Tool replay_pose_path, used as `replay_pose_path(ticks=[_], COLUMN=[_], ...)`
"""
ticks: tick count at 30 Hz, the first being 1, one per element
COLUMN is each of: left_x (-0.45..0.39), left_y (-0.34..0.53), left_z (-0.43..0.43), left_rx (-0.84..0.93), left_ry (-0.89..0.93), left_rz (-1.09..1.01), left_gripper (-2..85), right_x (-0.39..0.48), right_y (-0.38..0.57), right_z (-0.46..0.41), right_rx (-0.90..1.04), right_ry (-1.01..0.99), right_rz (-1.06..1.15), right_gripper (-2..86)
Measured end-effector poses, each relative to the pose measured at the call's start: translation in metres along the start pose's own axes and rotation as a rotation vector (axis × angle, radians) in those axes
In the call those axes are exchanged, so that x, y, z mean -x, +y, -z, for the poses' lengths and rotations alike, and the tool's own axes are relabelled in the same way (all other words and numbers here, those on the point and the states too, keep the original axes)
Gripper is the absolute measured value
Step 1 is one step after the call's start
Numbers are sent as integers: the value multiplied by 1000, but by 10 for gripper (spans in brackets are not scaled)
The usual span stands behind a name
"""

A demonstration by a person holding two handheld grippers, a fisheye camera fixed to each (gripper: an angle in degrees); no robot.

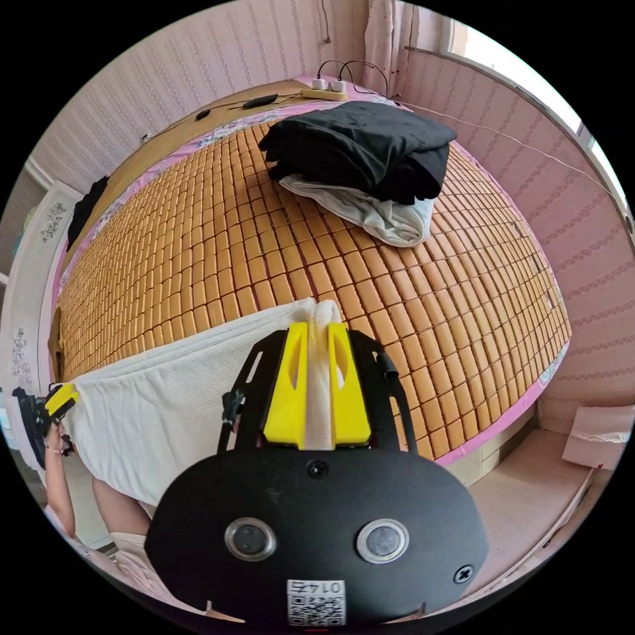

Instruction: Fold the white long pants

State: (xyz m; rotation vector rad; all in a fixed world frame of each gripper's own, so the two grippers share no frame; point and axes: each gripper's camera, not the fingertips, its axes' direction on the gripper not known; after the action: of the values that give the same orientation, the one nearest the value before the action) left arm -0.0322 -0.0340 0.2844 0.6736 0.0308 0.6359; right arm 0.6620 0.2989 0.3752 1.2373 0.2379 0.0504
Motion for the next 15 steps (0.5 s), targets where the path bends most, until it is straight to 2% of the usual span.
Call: replay_pose_path(ticks=[2,7,12,15], left_x=[-15,-33,-15,-17], left_y=[-10,3,19,19], left_z=[-33,-18,-4,-60], left_rx=[87,34,-73,19], left_ry=[-38,-82,-53,-34], left_rz=[-46,-121,29,83], left_gripper=[56,1,-4,-5], right_x=[1,4,10,5], right_y=[0,-8,-31,-36], right_z=[8,22,-17,-66], right_rx=[-34,-44,9,51], right_ry=[-41,-80,-58,-66], right_rz=[18,63,50,-18], right_gripper=[39,33,48,60])
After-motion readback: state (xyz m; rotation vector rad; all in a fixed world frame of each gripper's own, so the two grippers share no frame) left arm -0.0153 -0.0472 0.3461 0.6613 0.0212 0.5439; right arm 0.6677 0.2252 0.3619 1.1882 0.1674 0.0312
